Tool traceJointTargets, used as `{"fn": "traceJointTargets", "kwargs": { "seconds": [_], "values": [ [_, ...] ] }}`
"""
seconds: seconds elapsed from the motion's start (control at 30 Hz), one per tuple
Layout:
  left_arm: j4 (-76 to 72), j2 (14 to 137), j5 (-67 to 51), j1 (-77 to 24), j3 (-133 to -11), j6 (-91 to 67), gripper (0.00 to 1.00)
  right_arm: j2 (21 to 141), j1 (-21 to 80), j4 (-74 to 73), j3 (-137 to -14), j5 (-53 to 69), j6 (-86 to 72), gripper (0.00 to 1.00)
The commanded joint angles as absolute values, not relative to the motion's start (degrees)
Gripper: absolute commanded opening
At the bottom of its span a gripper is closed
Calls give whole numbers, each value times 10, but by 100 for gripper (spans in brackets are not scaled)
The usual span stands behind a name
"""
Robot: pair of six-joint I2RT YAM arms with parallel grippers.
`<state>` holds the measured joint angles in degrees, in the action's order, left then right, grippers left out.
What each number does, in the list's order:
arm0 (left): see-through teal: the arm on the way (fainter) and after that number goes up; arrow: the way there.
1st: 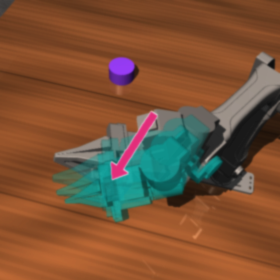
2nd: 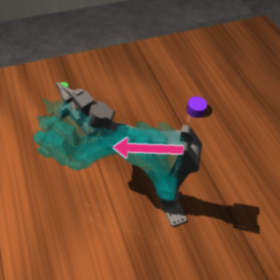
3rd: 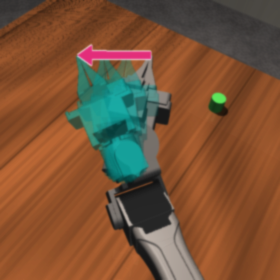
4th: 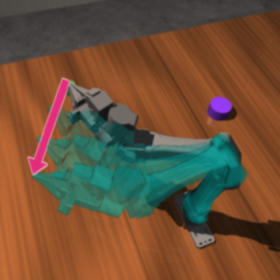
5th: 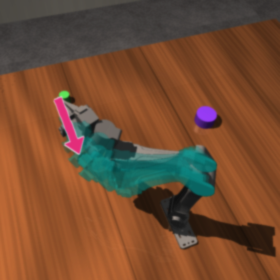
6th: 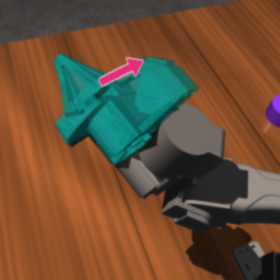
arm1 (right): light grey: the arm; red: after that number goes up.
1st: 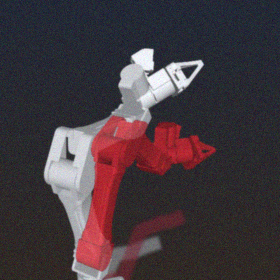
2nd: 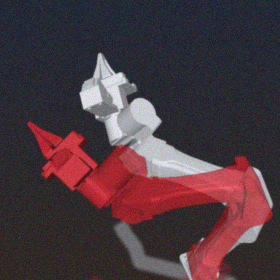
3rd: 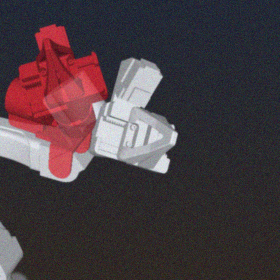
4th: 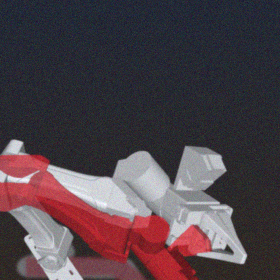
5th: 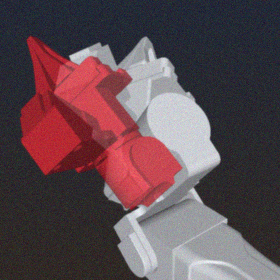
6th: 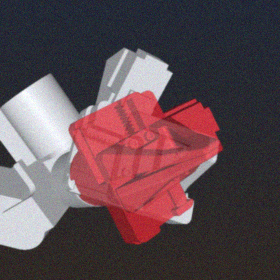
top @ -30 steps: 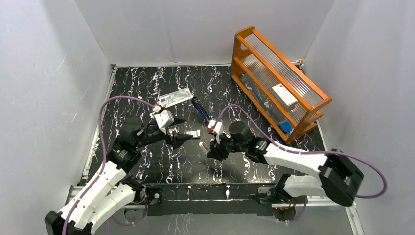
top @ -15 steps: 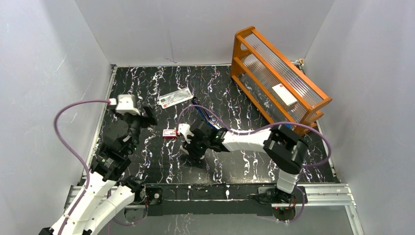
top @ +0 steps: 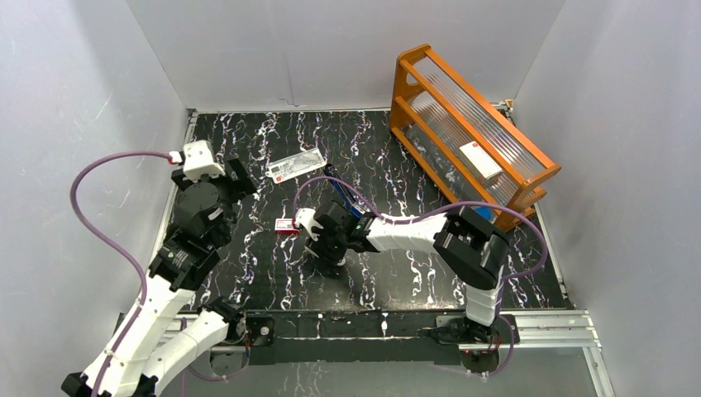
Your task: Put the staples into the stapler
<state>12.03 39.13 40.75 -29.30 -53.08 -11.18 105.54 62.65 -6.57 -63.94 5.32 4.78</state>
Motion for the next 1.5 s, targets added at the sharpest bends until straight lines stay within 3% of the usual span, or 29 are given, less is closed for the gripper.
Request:
{"fn": "traceJointTargets", "kwargs": {
  "seconds": [0.0, 0.57, 0.73, 0.87, 1.1, 1.3, 1.4, 1.47],
  "values": [
    [125, 412, 383, -292, -539, -93, 78, 1075, 627, -87, -673, 22, 45, 24],
    [145, 447, 380, -292, -554, -73, 80, 1006, 640, -46, -585, -5, 35, 53],
    [162, 459, 345, -292, -566, -81, 83, 974, 641, -49, -598, -4, -11, 73],
    [173, 473, 302, -292, -571, -105, 88, 910, 641, -28, -575, -17, -34, 98],
    [204, 506, 217, -292, -599, -117, 94, 771, 634, 10, -500, -148, -82, 99],
    [211, 508, 222, -292, -592, -179, 94, 741, 567, -54, -553, -78, -148, 98],
    [212, 491, 246, -292, -561, -250, 93, 792, 566, -103, -619, -80, -207, 86],
    [218, 479, 249, -292, -533, -278, 93, 841, 566, -141, -669, -78, -242, 70]
  ]
}}
